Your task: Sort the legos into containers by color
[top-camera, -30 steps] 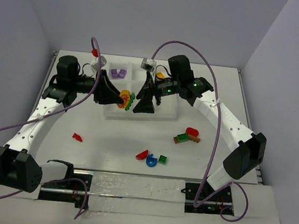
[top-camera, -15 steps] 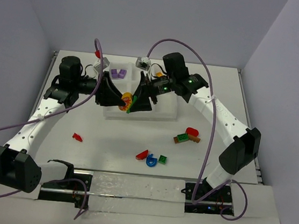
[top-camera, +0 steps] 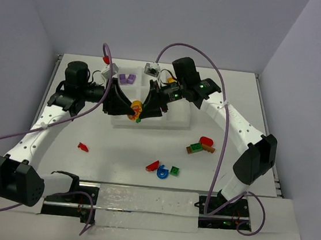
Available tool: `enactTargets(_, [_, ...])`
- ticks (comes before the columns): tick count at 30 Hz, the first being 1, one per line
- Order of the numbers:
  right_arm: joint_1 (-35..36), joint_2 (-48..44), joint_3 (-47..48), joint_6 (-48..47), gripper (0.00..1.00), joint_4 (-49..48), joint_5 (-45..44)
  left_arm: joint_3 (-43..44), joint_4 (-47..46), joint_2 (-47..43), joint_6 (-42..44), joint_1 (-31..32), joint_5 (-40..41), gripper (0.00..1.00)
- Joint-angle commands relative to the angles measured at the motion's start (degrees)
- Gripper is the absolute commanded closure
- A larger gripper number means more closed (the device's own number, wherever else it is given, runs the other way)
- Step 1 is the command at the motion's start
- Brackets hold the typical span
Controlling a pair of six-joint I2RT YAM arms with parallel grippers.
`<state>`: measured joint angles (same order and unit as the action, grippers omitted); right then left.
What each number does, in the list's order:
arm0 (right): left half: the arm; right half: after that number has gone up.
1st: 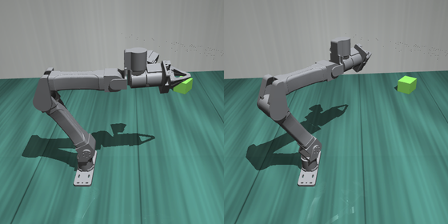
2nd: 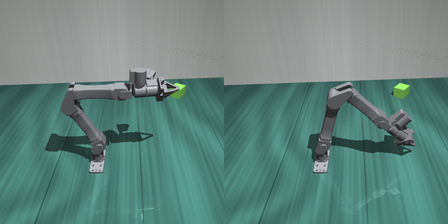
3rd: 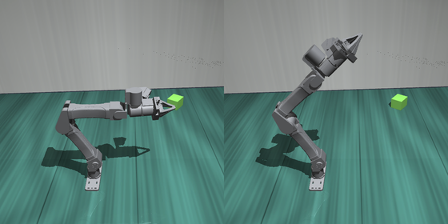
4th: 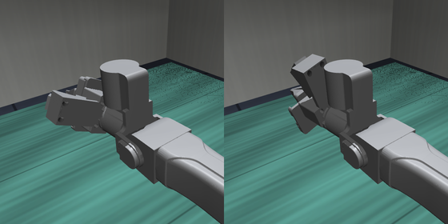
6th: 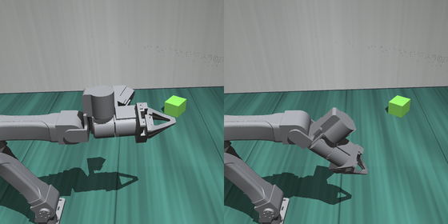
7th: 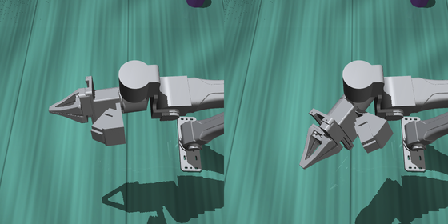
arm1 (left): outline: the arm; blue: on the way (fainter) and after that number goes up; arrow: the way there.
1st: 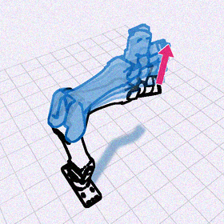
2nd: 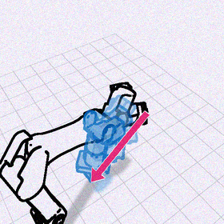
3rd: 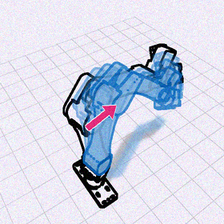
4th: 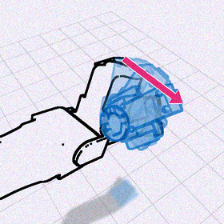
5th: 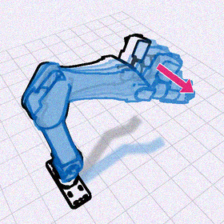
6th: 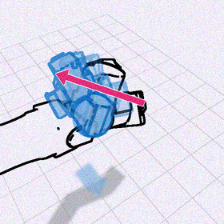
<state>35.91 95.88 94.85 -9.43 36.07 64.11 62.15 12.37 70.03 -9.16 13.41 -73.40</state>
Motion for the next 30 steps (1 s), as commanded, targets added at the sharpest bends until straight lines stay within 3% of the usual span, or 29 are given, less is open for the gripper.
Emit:
enactTargets(1, [-2.2,-1.7,-0.5,-3.4,1.00,4.1,1.9,0.8,-1.4,0.1,0.9,-3.3,0.0,1.00])
enactTargets(5, [-6.2,-2.2,-1.2,-7.8,1.00,9.4,1.4,1.8,-4.8,0.8,-1.7,-8.4,-1.0,1.00])
enactTargets(11, [-10.8,-2.8,-2.6,-13.7,1.00,15.4,-2.6,6.4,-0.1,2.3,3.4,-8.8,0.9,1.00])
enactTargets(14, [-12.2,-3.8,-4.1,-13.4,1.00,14.4,-9.2,6.6,0.6,1.5,5.8,-8.4,7.0,1.00])
enactTargets(19, [-12.4,-6.6,-8.2,-5.7,1.00,6.1,-30.6,8.6,3.5,-0.4,14.2,-4.1,28.5,1.00])
enactTargets(25, [-12.5,-8.9,-17.4,-4.8,1.00,-6.8,-51.4,7.6,-2.0,1.3,7.7,-2.6,42.3,1.00])
enactTargets(30, [-13.4,-6.7,-19.3,-4.9,1.00,-10.8,-55.8,5.5,-10.5,2.2,5.4,0.9,52.3,1.00])
